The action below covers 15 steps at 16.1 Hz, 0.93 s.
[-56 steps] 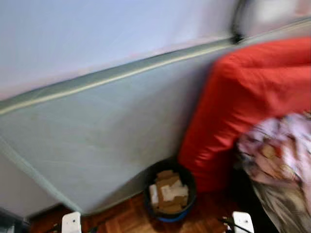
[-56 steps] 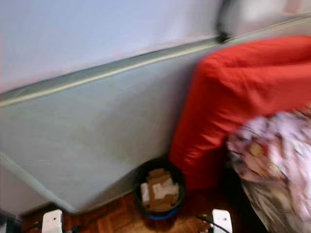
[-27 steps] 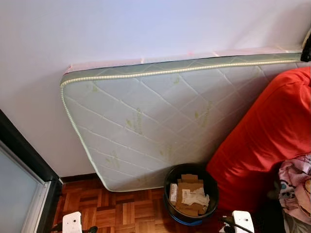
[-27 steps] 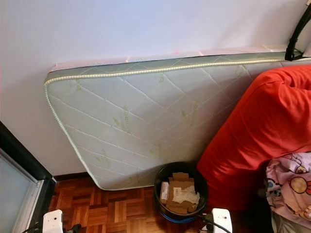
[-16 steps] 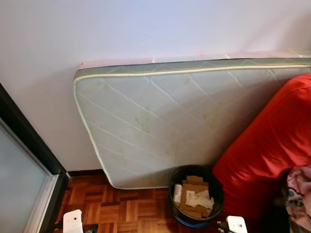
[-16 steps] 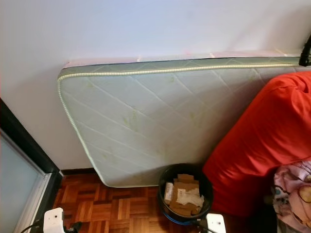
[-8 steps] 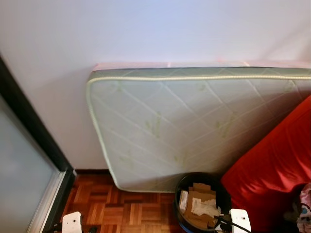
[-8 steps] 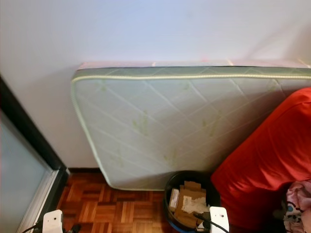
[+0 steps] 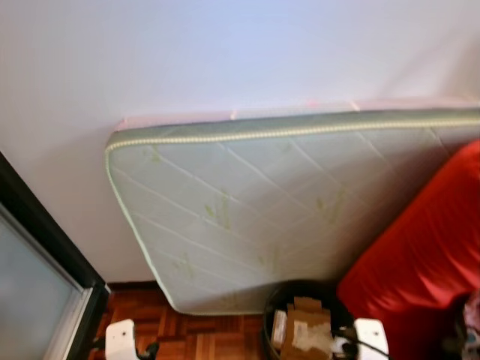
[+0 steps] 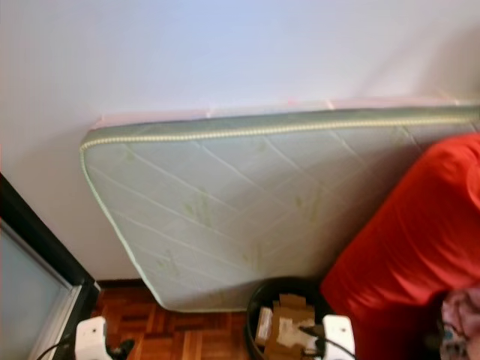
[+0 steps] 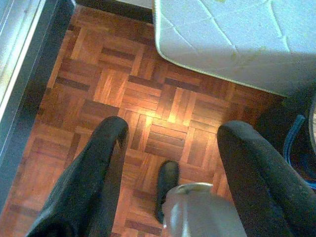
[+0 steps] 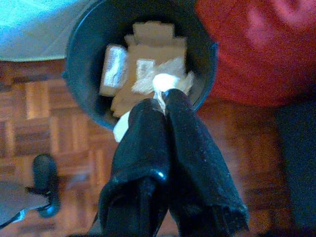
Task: Clean up the room
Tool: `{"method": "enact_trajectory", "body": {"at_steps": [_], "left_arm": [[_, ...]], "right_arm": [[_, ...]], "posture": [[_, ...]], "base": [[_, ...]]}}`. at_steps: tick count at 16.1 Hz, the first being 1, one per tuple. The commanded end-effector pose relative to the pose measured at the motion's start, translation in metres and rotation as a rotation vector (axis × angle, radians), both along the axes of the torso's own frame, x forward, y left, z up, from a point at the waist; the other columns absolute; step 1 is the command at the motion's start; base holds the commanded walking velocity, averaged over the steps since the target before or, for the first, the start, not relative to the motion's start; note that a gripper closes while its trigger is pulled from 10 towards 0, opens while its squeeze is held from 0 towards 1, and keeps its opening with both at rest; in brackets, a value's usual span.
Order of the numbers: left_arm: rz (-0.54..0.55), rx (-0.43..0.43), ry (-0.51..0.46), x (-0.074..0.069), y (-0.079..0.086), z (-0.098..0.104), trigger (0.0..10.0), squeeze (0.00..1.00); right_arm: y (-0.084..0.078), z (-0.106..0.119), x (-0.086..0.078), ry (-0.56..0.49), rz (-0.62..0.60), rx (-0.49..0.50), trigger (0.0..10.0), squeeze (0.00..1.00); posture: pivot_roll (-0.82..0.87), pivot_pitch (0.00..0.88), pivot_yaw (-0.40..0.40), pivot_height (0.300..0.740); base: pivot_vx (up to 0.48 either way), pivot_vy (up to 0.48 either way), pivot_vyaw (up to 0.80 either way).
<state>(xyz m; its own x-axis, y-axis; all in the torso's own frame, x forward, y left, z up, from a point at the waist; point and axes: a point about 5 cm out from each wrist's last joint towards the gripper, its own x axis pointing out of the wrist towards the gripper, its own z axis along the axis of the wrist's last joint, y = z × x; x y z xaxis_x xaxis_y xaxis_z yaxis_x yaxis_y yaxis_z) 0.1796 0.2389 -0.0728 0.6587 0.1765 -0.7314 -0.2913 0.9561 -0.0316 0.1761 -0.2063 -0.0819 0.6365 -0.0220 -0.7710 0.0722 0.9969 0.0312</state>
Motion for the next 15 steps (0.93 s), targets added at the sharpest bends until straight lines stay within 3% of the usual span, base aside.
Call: {"method": "enact_trajectory", "body": {"at_steps": [1,6,10,12,15], "left_arm": [[0.016,0.011,0.017,-0.005,0.007,-0.001,10.0,0.00],[0.014,0.009,0.008,-0.004,0.007,0.000,10.0,0.00],[-0.012,0.011,-0.053,0.005,0.007,0.006,10.0,0.00],[-0.011,0.011,-0.136,0.022,0.010,0.017,10.0,0.00],[-0.040,0.027,-0.359,0.054,0.014,0.046,10.0,0.00]], "right_arm": [[0.016,0.003,0.012,-0.021,0.037,0.012,10.0,0.00],[0.019,0.003,0.012,-0.023,0.044,0.012,10.0,0.00],[0.016,0.007,0.019,-0.060,0.000,-0.002,10.0,0.00],[0.016,0.014,0.031,-0.116,-0.004,-0.007,10.0,0.00],[0.004,0.028,0.048,-0.211,-0.108,-0.046,10.0,0.00]], "posture": [[0.00,0.000,0.004,0.740],[0.01,0.000,0.002,0.740],[0.01,0.000,-0.002,0.740],[0.01,0.000,-0.006,0.740],[0.05,0.004,-0.029,0.740]], "base": [[0.251,0.000,0.00],[0.253,0.000,0.75],[0.127,0.000,0.00],[0.000,0.000,0.00],[0.000,0.000,0.00]]}}
